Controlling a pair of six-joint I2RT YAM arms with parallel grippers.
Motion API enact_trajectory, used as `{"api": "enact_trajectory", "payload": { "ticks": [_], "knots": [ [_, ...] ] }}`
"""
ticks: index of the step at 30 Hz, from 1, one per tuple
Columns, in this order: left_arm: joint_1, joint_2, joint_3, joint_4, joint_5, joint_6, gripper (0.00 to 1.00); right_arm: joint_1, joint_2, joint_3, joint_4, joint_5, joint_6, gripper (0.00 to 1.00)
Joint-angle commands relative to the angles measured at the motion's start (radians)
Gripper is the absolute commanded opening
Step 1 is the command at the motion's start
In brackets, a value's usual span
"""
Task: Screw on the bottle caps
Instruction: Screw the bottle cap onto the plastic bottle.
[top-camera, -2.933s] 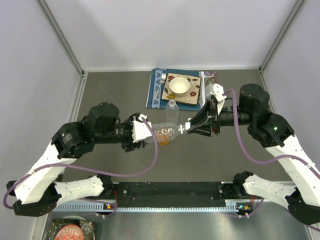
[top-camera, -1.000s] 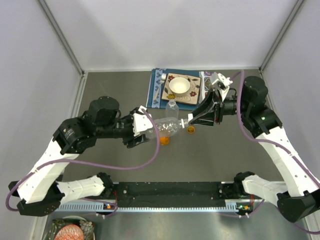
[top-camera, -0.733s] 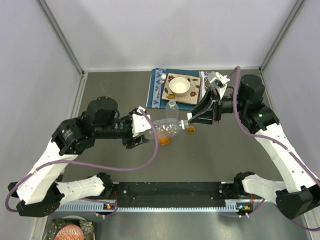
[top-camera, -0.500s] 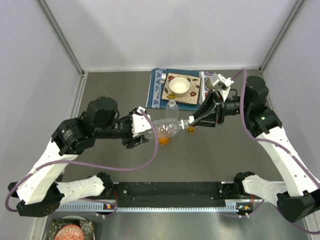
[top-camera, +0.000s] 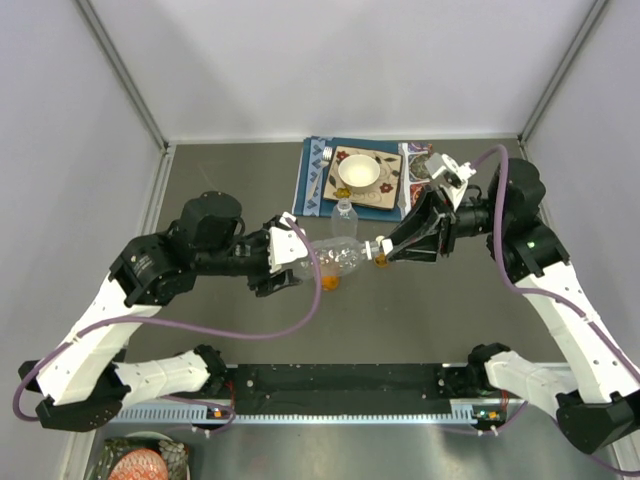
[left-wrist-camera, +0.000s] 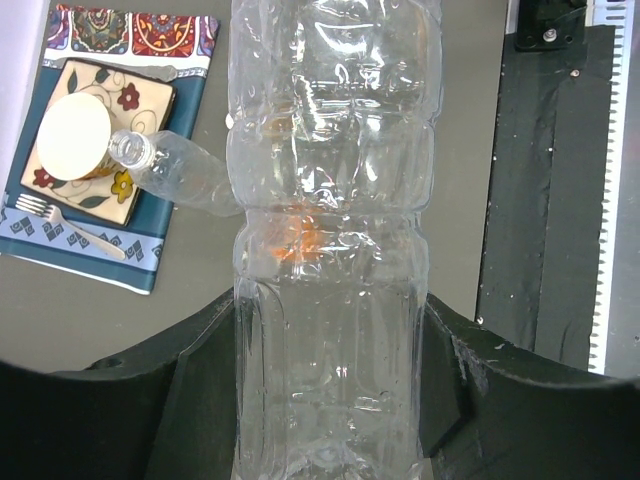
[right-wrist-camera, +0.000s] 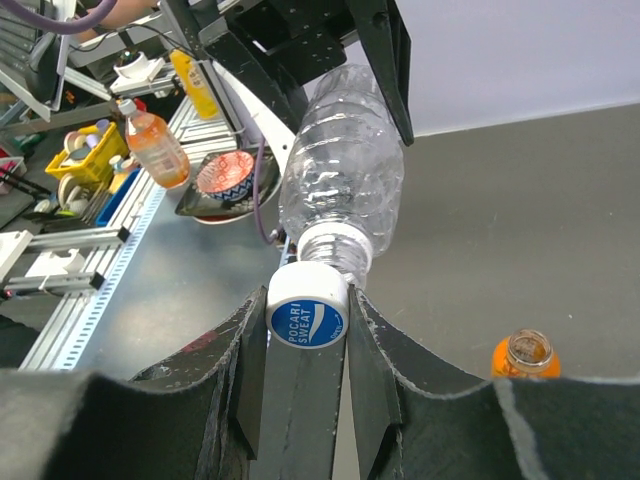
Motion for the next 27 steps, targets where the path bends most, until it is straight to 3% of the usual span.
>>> {"api": "enact_trajectory", "payload": {
  "ticks": [1,27],
  "knots": [
    [-0.004,-0.002,0.025,0.037,0.031,0.004,0.46,-0.01,0.025,0.029,0.056,-0.023,0.008,0.12],
    [-0.003,0.019,0.05,0.049,0.043,-0.005,0.45,0.022,0.023,-0.037,0.093,-0.022,0.034,0.12]
  ]
}}
